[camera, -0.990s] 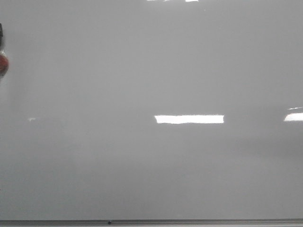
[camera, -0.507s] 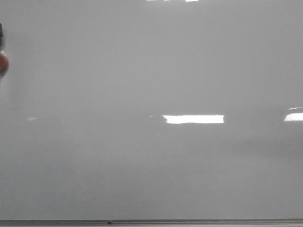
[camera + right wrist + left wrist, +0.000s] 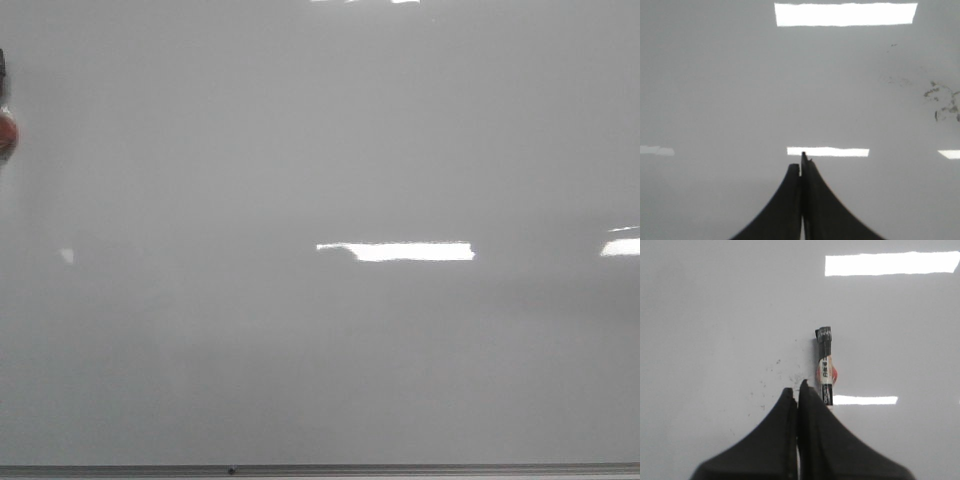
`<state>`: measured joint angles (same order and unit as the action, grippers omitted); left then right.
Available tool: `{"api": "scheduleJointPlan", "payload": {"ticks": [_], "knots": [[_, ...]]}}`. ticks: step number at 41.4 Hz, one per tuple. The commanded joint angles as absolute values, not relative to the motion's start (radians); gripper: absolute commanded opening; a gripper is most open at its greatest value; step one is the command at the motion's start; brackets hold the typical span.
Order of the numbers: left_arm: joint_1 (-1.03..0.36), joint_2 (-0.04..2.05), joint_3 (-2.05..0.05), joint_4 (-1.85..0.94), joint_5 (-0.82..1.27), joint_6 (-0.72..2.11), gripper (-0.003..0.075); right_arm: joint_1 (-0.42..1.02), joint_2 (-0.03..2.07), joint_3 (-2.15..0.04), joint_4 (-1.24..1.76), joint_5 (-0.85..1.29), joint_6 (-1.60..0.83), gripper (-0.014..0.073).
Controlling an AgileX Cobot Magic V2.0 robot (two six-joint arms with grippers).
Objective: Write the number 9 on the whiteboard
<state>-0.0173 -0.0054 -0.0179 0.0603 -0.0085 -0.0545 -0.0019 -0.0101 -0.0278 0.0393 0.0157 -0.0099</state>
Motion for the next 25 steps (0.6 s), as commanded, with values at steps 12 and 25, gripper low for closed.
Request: {"api": "scheduleJointPlan", "payload": {"ticks": [12,25], "knots": [[-0.016,0.020,-0.391,0.060,0.103,-0.057,-0.0019,-0.006,0.090,-0.407,0.039,0.192,-0.011,-0.0068],[-0.016,0.241,-0.671,0.060,0.308,-0.057,-0.0019,-0.006,0.327,-0.655,0.039,0.342,-0.011,-0.0068]]}}
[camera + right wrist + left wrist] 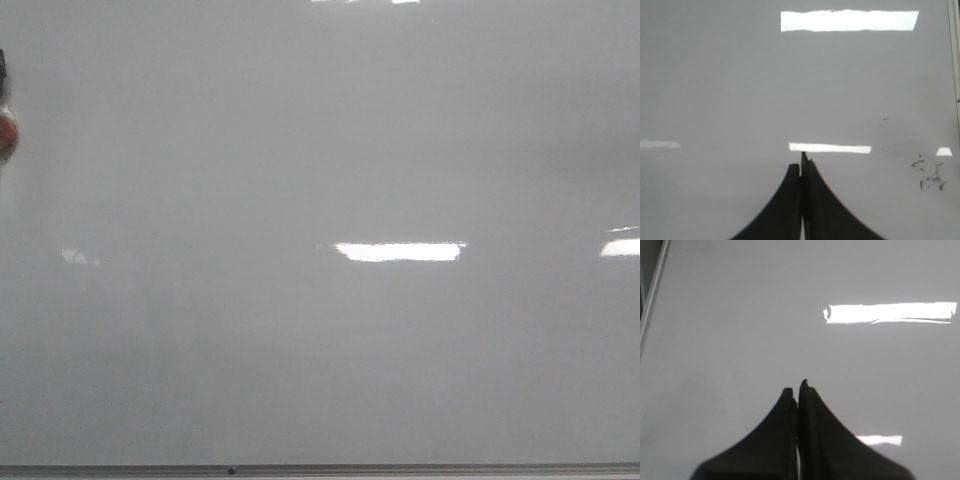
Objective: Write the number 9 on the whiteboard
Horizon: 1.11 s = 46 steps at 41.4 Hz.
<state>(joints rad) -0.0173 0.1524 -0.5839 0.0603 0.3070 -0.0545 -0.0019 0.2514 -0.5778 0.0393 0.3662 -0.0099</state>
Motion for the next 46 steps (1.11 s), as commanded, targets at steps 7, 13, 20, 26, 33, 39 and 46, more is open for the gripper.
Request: {"api": "scheduleJointPlan", "payload": {"ticks": [7,13,20,26,33,39,46], "knots": [[-0.016,0.361,-0.718,0.060,0.432,-0.057,-0.0019,-0.006,0.424,-0.680,0.039,0.360,-0.011,-0.0068],[-0.016,0.437,-0.716,0.060,0.518,-0.057,-0.0019,-0.006,0.483,-0.680,0.039,0.405,-0.011,-0.0068],[-0.016,0.521,-0.716,0.058,0.597,-0.057,-0.0019,-0.006,0.549,-0.674,0.039,0.474,-0.011,-0.0068],[-0.016,0.573,-0.714,0.058,0.610,-0.057,-0.0019,-0.006,0.614,-0.666,0.039,0.502,-0.014,-0.0068],[-0.016,0.628,-0.714,0.051,0.608,-0.057,-0.0019,-0.006,0.672,-0.666,0.039,0.537,-0.023,-0.0034],[-0.016,0.676,-0.714,0.051,0.591,-0.050,0.0045,-0.006,0.689,-0.666,0.039,0.542,-0.023,0.0182],[-0.016,0.760,-0.714,-0.040,0.517,0.034,0.0387,-0.006,0.689,-0.666,0.039,0.540,-0.024,0.0545]]}}
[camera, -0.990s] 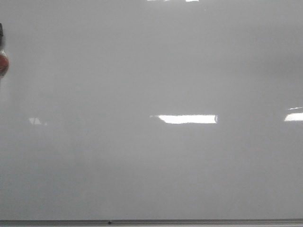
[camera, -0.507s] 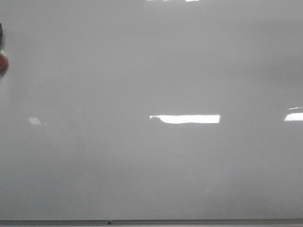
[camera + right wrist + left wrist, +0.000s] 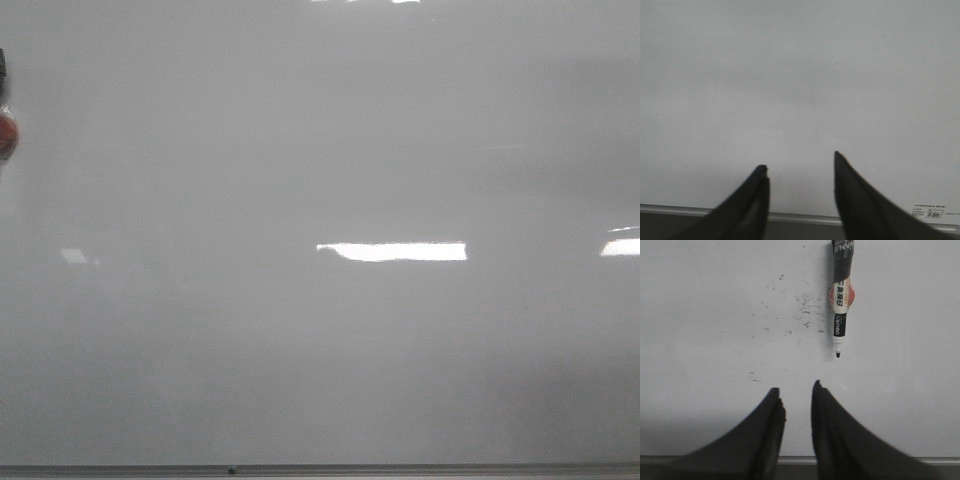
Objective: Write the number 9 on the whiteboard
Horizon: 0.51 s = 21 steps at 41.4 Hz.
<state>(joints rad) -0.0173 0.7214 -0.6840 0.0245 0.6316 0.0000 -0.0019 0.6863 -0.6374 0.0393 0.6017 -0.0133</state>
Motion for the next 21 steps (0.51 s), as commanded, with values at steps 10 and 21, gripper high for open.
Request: {"api": "scheduleJointPlan", "payload": {"ticks": [10,21], "knots": [[-0.018,0.958,-0.714,-0.120,0.403,0.048,0.0482,-0.006,0.689,-0.666,0.039,0.539,-0.024,0.0568],[-0.122,1.206,-0.721,-0.155,0.183,0.050,0.0482,-0.006,0.689,-0.666,0.039,0.540,-0.024,0.0568]]}}
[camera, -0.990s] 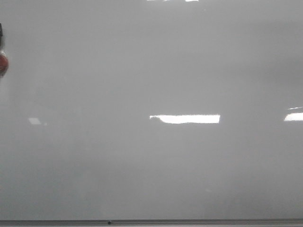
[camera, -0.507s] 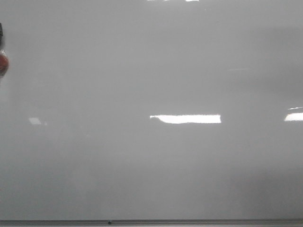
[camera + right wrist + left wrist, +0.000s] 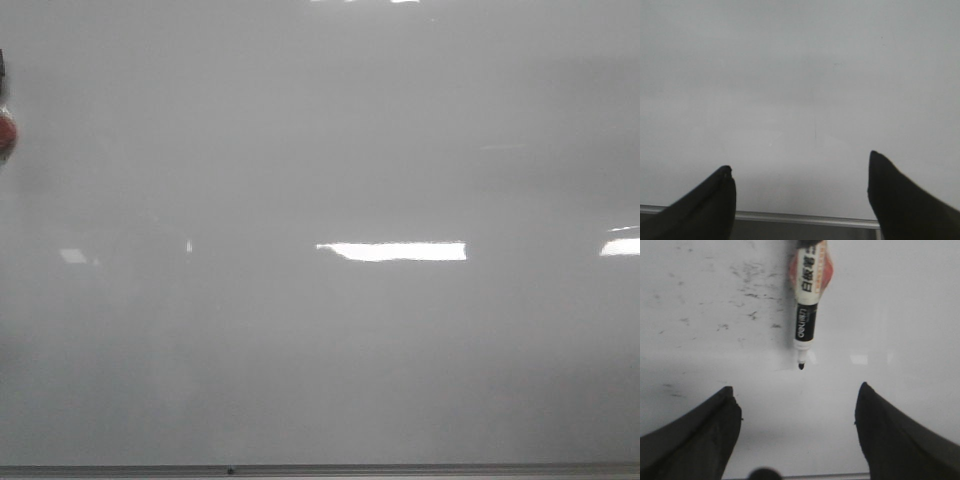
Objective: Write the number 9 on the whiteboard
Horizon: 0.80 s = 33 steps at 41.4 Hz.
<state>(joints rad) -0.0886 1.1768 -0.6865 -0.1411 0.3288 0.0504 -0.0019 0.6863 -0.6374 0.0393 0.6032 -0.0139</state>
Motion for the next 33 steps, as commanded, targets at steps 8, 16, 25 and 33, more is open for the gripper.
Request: {"api": "scheduleJointPlan", "payload": {"ticks": [8,16,25,33], "knots": [[-0.158,1.351,-0.721,-0.143,-0.069,0.050,0.0482,-0.006,0.689,-0.666,0.039,0.541,-0.024,0.0568],[-0.158,1.396,-0.721,-0.117,-0.171,0.050,0.0403,-0.006,0.689,-0.666,0.039,0.549,-0.024,0.0568],[-0.158,1.448,-0.721,-0.117,-0.191,0.050,0.0283,-0.006,0.689,-0.666,0.039,0.549,-0.024,0.0568],[-0.158,1.454,-0.721,-0.117,-0.189,0.050,0.0125,-0.006,0.689,-0.666,0.039,0.549,-0.024,0.0568]]}}
